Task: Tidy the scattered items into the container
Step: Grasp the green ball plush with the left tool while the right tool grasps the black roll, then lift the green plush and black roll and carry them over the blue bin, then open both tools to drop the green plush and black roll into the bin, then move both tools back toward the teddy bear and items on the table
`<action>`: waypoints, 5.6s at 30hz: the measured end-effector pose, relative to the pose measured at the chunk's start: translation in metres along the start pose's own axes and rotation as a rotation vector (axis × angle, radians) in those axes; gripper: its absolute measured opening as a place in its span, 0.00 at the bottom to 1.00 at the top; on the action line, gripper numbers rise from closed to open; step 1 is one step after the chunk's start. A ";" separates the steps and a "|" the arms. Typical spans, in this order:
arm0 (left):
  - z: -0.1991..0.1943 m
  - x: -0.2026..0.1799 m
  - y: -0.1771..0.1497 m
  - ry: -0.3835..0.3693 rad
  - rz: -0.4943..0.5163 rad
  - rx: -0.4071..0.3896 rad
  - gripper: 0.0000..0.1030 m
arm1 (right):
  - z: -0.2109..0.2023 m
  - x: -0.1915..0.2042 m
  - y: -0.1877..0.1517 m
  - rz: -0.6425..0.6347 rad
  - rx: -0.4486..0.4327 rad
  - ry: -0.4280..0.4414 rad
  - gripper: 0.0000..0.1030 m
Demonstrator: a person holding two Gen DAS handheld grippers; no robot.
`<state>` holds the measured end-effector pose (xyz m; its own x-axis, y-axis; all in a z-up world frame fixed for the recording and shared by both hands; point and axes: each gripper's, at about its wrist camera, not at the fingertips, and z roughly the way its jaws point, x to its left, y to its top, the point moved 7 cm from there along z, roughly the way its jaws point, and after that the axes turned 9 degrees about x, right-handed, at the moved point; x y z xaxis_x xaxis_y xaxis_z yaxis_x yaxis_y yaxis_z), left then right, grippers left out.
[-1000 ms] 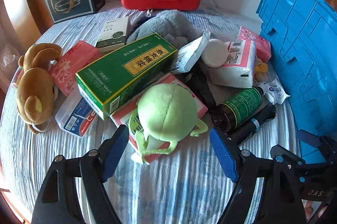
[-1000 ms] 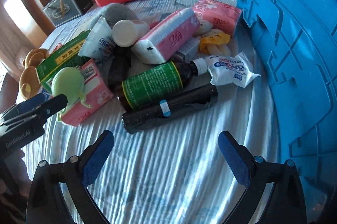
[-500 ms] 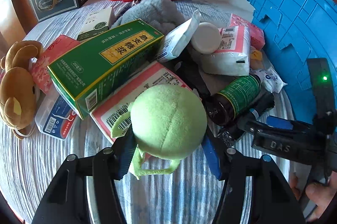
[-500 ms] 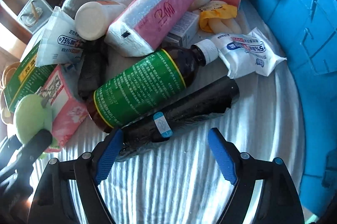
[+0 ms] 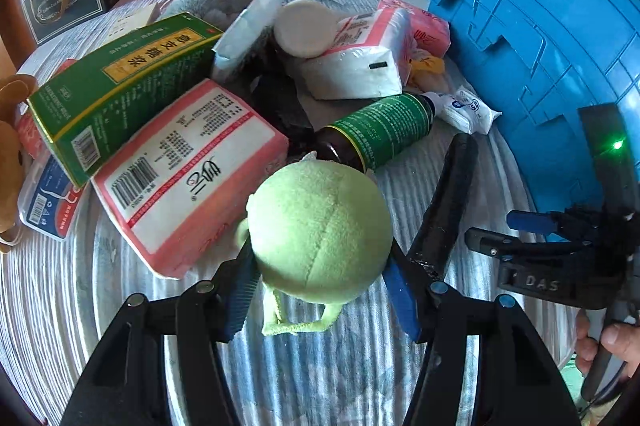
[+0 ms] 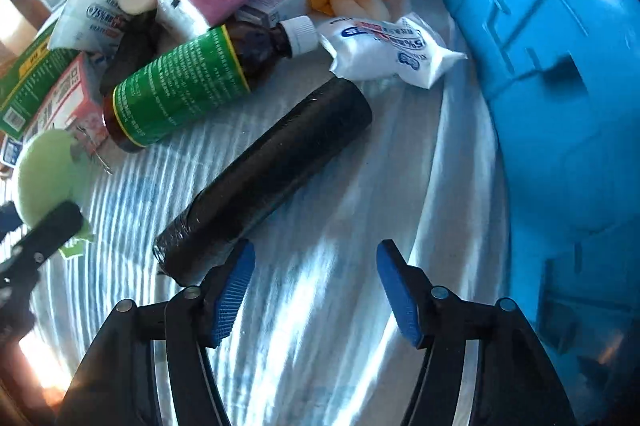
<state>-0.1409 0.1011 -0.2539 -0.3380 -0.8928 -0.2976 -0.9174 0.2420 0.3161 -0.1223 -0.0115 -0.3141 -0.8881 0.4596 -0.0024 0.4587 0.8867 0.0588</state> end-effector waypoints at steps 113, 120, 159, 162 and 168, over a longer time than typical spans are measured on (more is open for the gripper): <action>-0.109 -0.411 0.062 0.174 0.239 0.319 0.62 | -0.241 -0.333 -0.001 -0.334 -0.138 -0.137 0.72; -0.130 -0.413 0.053 0.134 0.264 0.285 0.62 | -0.252 -0.334 -0.010 -0.340 -0.184 -0.126 0.99; -0.319 -0.146 -0.017 0.196 0.090 -0.166 0.62 | -0.359 -0.083 -0.063 -0.440 -0.511 0.055 1.00; -0.325 -0.089 -0.031 0.200 0.053 -0.168 0.62 | -0.360 -0.031 -0.071 -0.451 -0.529 0.077 1.00; -0.328 0.011 -0.052 0.214 -0.069 -0.168 0.62 | -0.342 0.057 -0.082 -0.466 -0.489 0.140 1.00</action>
<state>-0.0275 -0.0464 0.0219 -0.2074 -0.9692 -0.1326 -0.8831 0.1272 0.4515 -0.2202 -0.0758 0.0220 -0.9999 -0.0042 -0.0099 -0.0088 0.8501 0.5265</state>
